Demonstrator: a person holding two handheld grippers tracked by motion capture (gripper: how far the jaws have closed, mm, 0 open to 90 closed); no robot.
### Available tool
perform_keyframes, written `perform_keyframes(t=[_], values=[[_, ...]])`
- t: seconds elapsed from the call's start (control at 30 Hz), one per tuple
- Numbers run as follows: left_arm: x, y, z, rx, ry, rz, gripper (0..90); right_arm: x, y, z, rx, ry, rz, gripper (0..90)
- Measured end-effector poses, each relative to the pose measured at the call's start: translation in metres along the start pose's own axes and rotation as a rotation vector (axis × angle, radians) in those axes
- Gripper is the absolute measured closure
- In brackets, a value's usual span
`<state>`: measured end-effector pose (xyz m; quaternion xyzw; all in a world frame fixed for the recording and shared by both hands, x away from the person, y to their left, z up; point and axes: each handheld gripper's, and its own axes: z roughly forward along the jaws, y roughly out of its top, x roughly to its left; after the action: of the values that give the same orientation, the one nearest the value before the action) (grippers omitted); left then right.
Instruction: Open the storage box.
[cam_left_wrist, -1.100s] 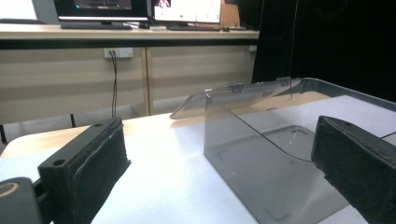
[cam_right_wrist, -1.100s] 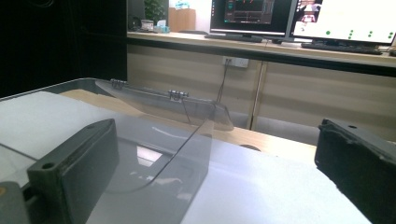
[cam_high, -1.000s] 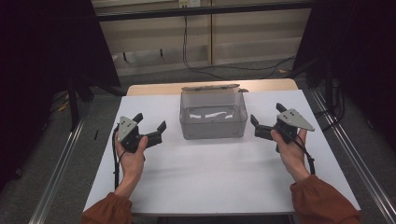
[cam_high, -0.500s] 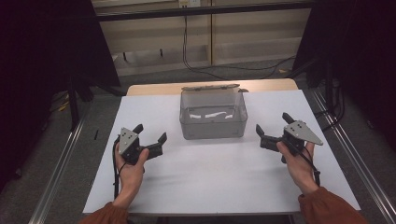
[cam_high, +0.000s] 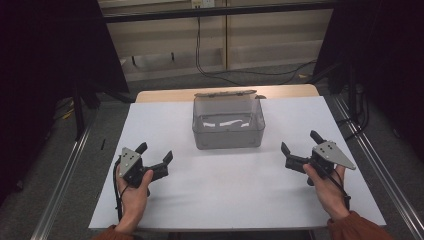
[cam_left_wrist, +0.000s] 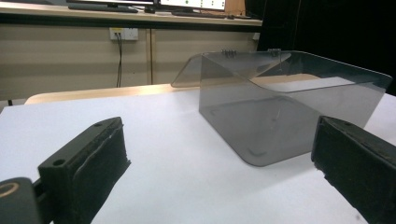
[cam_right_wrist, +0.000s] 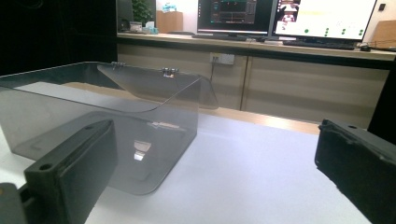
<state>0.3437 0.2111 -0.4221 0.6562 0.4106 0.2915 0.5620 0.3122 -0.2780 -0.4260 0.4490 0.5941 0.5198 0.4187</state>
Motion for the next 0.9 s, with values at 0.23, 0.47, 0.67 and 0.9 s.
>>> perform_keyframes(t=[0.23, 0.47, 0.67, 0.9], values=[[-0.002, -0.007, -0.012, 0.010, -0.007, 0.003, 3.3, -0.001, -0.007, -0.016, 0.002, 0.009, -0.004, 0.0], [-0.005, -0.013, -0.024, 0.036, -0.015, 0.018, 3.3, -0.004, -0.015, -0.033, 0.014, 0.015, -0.006, 0.0], [-0.010, -0.017, -0.028, 0.055, -0.028, 0.043, 3.3, -0.006, -0.022, -0.048, 0.027, 0.039, -0.016, 0.0], [-0.006, -0.017, -0.025, 0.048, -0.002, 0.029, 3.3, -0.004, -0.023, -0.046, 0.021, 0.040, -0.015, 0.0]])
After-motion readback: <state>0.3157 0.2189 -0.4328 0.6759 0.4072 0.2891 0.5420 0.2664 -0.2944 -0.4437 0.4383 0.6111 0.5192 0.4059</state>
